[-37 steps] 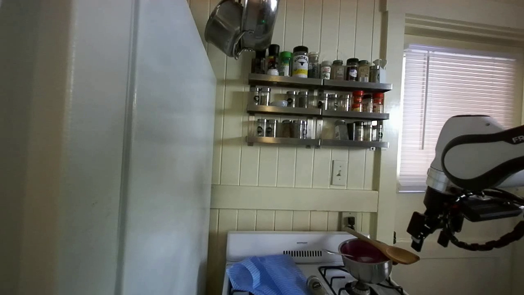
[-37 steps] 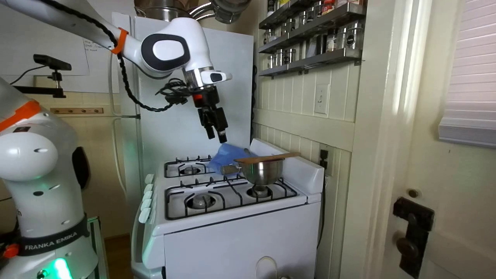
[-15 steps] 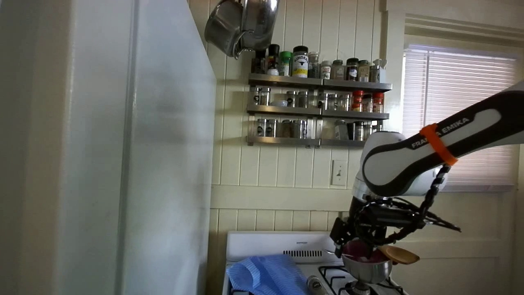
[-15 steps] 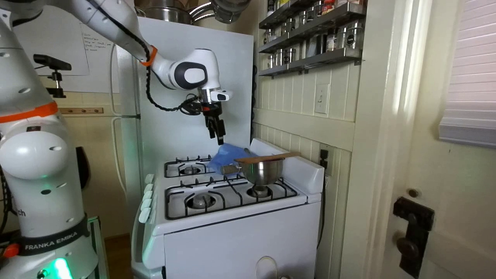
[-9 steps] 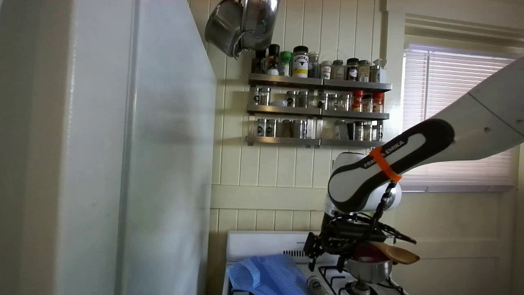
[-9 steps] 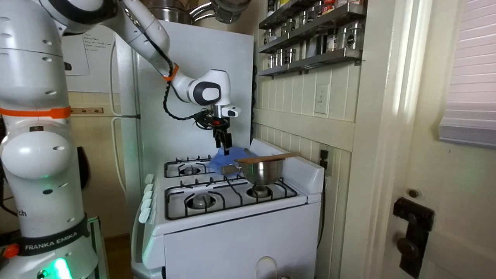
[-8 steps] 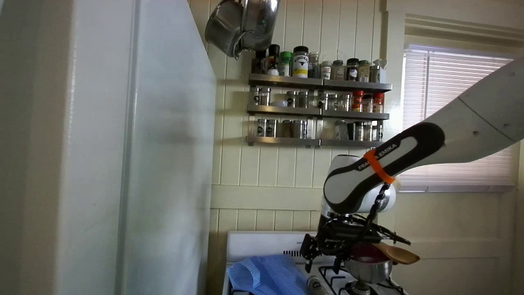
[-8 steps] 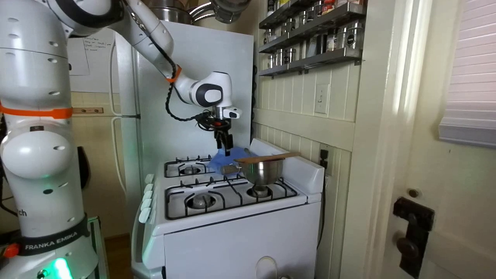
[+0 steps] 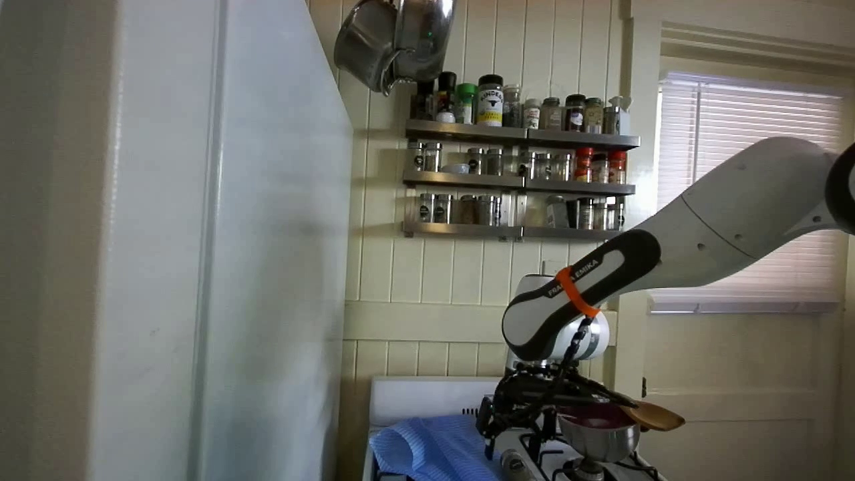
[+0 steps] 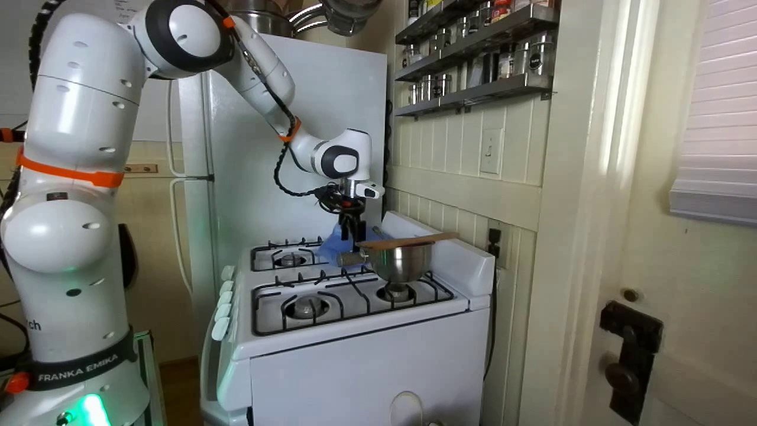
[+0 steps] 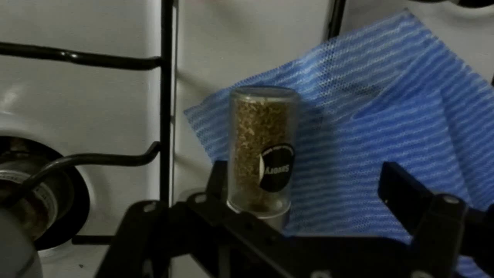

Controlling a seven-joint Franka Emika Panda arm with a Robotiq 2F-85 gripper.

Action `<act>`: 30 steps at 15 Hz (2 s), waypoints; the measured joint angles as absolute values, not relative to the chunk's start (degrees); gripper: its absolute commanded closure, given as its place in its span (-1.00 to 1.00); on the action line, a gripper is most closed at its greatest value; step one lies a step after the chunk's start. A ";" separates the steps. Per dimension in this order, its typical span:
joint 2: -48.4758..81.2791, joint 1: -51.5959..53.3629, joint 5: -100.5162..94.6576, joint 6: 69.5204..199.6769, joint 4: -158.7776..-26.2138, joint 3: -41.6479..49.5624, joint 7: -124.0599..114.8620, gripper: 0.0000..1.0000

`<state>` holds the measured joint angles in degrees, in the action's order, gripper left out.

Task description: Pick up the glass jar from the stovetop and put it in the silver bowl.

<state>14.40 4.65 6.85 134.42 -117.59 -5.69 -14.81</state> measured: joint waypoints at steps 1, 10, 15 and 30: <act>15.21 4.65 6.99 133.80 -116.97 -5.55 -14.85 -1.00; 19.93 4.67 7.75 130.40 -114.40 -5.05 -15.90 0.16; 18.39 4.71 7.36 130.29 -114.35 -3.49 -18.13 0.53; 2.53 6.06 -1.87 116.60 -116.45 -4.32 -16.43 0.53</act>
<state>2.53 6.06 -1.87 116.60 -116.45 -4.32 -16.43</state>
